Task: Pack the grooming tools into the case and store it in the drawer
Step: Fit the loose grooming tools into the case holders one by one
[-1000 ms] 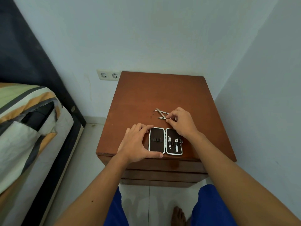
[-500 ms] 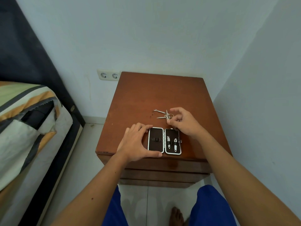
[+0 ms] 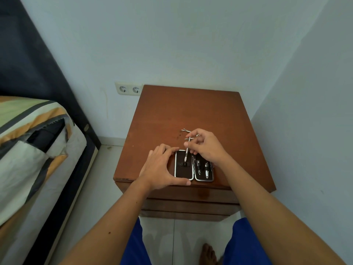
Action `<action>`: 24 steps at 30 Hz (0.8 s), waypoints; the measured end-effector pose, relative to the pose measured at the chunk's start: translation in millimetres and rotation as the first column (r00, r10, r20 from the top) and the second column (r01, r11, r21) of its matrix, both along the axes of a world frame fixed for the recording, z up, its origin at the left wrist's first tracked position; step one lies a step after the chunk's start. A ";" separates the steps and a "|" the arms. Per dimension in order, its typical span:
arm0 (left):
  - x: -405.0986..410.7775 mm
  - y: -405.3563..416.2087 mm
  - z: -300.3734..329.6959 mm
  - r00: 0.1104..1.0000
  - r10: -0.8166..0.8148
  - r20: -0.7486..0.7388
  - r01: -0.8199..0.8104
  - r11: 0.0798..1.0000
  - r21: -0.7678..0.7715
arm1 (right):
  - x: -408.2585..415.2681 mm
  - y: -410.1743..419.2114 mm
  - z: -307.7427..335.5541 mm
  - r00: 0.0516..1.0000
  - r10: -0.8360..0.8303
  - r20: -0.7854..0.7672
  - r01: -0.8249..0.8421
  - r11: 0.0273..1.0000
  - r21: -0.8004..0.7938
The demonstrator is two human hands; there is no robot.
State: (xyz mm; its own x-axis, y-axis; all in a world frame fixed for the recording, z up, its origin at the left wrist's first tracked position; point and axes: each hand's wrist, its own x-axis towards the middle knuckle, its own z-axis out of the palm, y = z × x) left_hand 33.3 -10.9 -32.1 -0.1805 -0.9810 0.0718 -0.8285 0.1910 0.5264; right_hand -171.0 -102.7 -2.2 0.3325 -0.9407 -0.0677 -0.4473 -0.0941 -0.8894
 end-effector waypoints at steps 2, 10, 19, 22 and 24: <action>0.5 0.3 -0.5 1.000 0.002 -0.007 -0.002 1.000 -0.006 | 2.1 2.6 -4.5 0.998 -0.019 -0.065 0.016 0.999 -0.048; 0.8 0.7 -2.4 1.000 -0.005 -0.021 0.004 1.000 -0.020 | 0.6 11.7 -1.8 0.953 0.063 -0.295 -0.116 0.979 -0.168; 0.2 1.9 -1.0 0.999 -0.005 -0.039 0.005 1.000 -0.020 | -14.5 38.4 -15.9 0.899 0.155 -0.410 -0.252 0.948 -0.195; 0.6 2.4 -0.1 0.999 -0.008 -0.041 0.006 1.000 -0.028 | -15.8 41.2 -19.5 0.915 0.155 -0.374 -0.247 0.945 -0.214; 0.7 2.4 0.3 0.999 -0.009 -0.041 0.008 1.000 -0.025 | -17.9 42.4 -19.6 0.910 0.172 -0.377 -0.266 0.939 -0.216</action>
State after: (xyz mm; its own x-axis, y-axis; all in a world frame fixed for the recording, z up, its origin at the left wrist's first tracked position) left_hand 34.0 -8.5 -31.8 -0.1856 -0.9772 0.1032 -0.8047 0.2114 0.5547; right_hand -188.9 -60.3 -21.8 0.5318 -0.8467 0.0165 -0.6640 -0.4290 -0.6124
